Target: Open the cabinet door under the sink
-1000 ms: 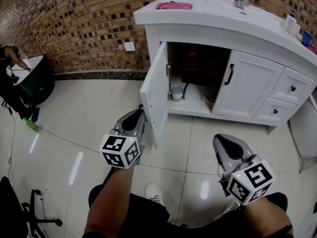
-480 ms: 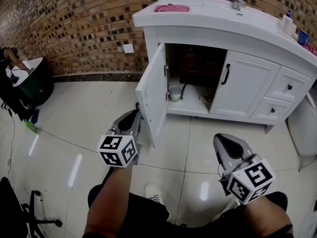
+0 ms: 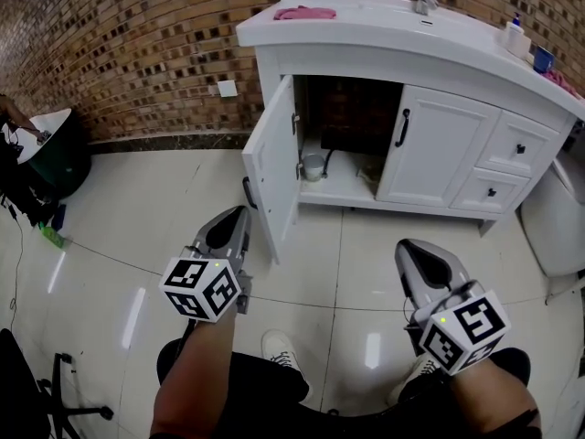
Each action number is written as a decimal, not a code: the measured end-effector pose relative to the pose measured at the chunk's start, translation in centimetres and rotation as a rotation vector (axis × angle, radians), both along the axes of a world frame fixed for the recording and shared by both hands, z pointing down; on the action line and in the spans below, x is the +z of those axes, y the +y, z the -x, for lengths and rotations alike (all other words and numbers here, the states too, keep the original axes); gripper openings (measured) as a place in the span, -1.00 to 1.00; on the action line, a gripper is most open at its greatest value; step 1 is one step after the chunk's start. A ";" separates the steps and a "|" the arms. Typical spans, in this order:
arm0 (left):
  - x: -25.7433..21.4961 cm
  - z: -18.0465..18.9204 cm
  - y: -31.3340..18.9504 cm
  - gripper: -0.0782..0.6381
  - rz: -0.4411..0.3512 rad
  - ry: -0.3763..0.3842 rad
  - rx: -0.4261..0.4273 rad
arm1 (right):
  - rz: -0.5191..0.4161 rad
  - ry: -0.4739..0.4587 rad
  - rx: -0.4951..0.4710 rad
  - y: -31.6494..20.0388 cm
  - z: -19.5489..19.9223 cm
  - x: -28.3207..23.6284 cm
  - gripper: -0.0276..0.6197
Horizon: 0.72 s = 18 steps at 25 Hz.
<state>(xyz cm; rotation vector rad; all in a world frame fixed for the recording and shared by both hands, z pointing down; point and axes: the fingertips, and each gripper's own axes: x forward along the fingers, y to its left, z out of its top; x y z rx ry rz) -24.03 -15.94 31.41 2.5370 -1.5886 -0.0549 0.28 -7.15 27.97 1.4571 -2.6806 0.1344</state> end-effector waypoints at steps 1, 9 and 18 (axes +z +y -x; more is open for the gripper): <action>-0.1 -0.5 0.5 -0.77 0.005 0.010 0.021 | -0.005 0.000 0.015 0.2 -0.4 -0.1 -0.89; -1.8 -5.1 5.6 -0.77 -0.021 0.007 0.175 | -0.039 -0.014 0.121 2.0 -3.4 -1.6 -0.89; -2.7 -8.1 9.5 -0.77 -0.034 -0.056 0.255 | -0.018 -0.004 0.143 5.0 -4.9 -0.9 -0.89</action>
